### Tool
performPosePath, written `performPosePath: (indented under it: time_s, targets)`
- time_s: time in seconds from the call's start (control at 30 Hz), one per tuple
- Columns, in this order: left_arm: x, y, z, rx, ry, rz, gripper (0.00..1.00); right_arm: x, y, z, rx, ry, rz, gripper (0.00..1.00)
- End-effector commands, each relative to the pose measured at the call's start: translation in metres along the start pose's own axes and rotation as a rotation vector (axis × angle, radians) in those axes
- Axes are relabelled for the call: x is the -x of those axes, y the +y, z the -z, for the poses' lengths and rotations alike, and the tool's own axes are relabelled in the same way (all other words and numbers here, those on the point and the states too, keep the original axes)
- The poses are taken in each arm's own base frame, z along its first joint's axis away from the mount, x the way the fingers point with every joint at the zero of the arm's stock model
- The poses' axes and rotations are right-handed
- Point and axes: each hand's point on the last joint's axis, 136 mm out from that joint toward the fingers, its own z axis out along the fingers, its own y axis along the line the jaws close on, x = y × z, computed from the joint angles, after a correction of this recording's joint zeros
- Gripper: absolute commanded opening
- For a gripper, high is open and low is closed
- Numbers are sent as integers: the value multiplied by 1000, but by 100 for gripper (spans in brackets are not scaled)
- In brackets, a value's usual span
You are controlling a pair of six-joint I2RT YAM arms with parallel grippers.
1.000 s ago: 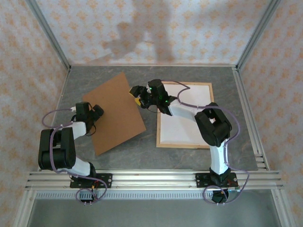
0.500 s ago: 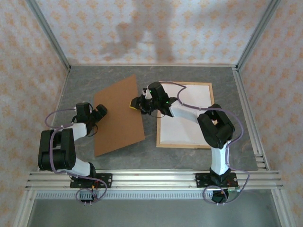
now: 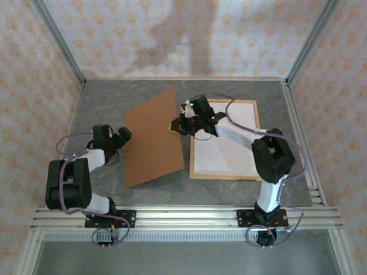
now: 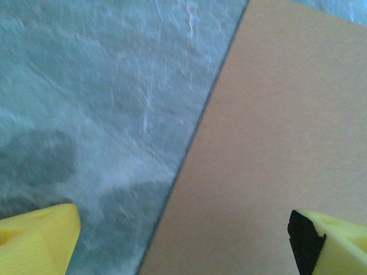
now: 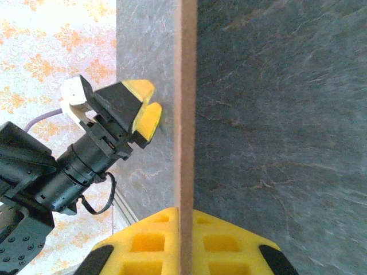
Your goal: Put the photo into the frame
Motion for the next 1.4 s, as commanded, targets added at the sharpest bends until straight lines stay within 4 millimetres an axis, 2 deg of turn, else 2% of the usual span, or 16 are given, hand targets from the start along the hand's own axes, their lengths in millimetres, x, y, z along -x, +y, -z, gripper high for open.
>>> performPosePath:
  time_s: [0.0,0.13,0.27,0.47,0.67,0.77,0.9,1.1,1.23,1.37]
  targets:
    - [-5,-15,17,-29,35,46,94,0,-10,46,-42,-7,60,0]
    - [6,-35,37,-68,-20,26,94,4,-18,111,17,-67,37,0]
    - [7,-52,48,-85,-40,-16,94,-3,-20,178,58,-124,41,0]
    - [-2,-79,46,-124,-18,-64,94,-12,-26,232,37,-191,1,0]
    - [-21,-106,40,-192,44,-99,94,-12,-49,287,-161,-258,-93,0]
    - [-30,-115,38,-228,65,-107,94,-10,-48,298,-178,-274,-92,0]
    - [-36,-122,38,-253,78,-119,94,-2,-45,296,-149,-240,-64,0]
    - [-39,-124,36,-273,92,-122,94,19,-54,288,-130,-185,-25,0]
    - [-40,-124,36,-275,93,-124,94,37,-68,291,-163,-183,-31,0]
    - [-40,-122,35,-271,86,-124,94,44,-75,288,-149,-147,-53,0]
